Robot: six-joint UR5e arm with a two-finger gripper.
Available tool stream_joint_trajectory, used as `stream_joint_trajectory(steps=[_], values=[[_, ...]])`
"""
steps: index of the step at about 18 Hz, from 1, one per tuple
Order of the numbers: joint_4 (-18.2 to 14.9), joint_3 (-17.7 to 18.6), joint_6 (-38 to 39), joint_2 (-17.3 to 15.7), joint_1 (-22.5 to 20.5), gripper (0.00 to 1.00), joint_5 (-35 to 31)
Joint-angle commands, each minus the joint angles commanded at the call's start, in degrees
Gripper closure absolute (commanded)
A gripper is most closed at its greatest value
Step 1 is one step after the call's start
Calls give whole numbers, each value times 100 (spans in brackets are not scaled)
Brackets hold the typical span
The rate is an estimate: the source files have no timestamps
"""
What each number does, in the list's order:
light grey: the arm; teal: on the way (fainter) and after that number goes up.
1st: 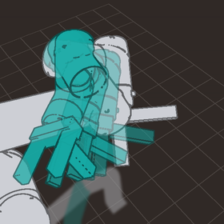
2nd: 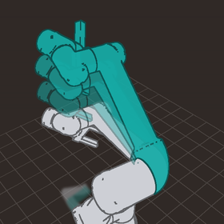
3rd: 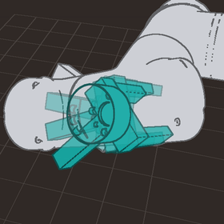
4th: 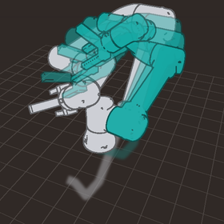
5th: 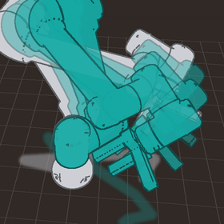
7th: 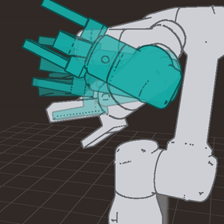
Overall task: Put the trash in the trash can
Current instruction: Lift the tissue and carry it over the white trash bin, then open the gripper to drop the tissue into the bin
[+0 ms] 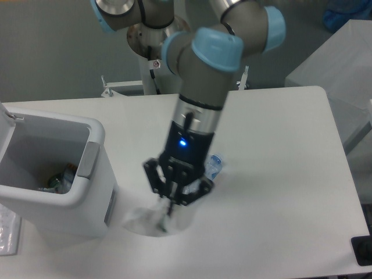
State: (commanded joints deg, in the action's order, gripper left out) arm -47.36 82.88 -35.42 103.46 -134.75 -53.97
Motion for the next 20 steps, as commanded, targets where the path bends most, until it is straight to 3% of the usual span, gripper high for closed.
stream_joint_trajectory(steps=[2,5,7,10,11,12,13,20], values=[[-202,44,9,-211,150,89,149],[-554,184,44,-449,343,89,378],[-572,369,53,-616,449,88,518],[-572,624,88,-722,677,77,651],[-555,694,88,-731,730,50,642],[-537,703,88,-731,757,30,642],[-537,730,88,-740,757,1,634],[-502,765,97,-775,687,0,625]])
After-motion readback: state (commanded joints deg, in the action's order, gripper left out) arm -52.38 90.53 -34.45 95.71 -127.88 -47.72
